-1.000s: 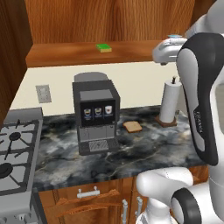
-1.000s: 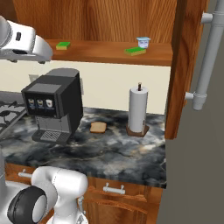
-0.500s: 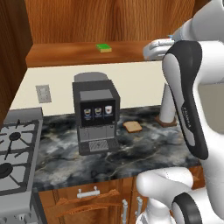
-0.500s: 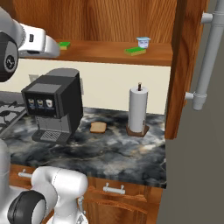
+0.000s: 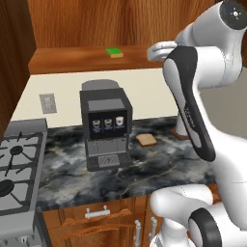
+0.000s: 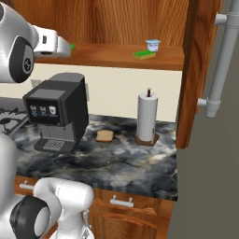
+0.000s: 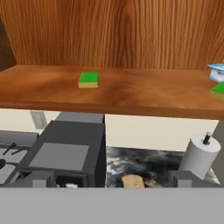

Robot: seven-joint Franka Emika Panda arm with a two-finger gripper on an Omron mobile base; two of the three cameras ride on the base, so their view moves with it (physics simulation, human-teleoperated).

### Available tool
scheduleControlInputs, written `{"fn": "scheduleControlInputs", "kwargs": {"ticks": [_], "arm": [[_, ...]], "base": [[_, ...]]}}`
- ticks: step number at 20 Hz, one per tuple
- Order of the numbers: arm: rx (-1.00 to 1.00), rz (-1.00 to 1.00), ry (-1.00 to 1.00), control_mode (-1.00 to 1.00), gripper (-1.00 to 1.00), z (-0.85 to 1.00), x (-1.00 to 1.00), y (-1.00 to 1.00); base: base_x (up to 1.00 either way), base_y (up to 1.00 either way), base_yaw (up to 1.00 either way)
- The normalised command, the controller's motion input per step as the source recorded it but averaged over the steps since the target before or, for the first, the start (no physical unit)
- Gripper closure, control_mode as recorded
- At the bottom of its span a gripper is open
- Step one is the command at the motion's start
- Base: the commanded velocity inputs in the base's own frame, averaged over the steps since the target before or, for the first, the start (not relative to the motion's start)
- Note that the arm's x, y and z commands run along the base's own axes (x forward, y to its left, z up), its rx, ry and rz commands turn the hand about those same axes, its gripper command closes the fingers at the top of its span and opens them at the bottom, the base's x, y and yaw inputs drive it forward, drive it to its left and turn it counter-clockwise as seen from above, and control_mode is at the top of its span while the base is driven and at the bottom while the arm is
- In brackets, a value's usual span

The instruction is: Pick the sponge and sponge from the cabinet and place them on the counter.

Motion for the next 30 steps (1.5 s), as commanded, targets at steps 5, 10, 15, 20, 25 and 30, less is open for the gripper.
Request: {"fn": "scheduleControlInputs", "kwargs": {"ticks": [5,10,15,20,25,30], "arm": [[0.00,0.00,-0.04,-1.00,-1.00,0.00,0.44,0.10],[0.00,0.02,0.00,-1.00,-1.00,0.00,0.37,0.16],[0.00,0.02,-0.01,-1.00,-1.00,0.00,0.39,0.15],[0.00,0.02,0.00,-1.00,-1.00,0.00,0.35,0.14],[0.00,0.03,0.00,-1.00,-1.00,0.00,0.23,0.11],[0.00,0.02,0.00,-1.00,-1.00,0.00,0.09,0.08]], "base": [[0.00,0.00,0.00],[0.00,0.00,0.00],[0.00,0.00,0.00],[0.00,0.00,0.00],[0.00,0.00,0.00],[0.00,0.00,0.00]]}}
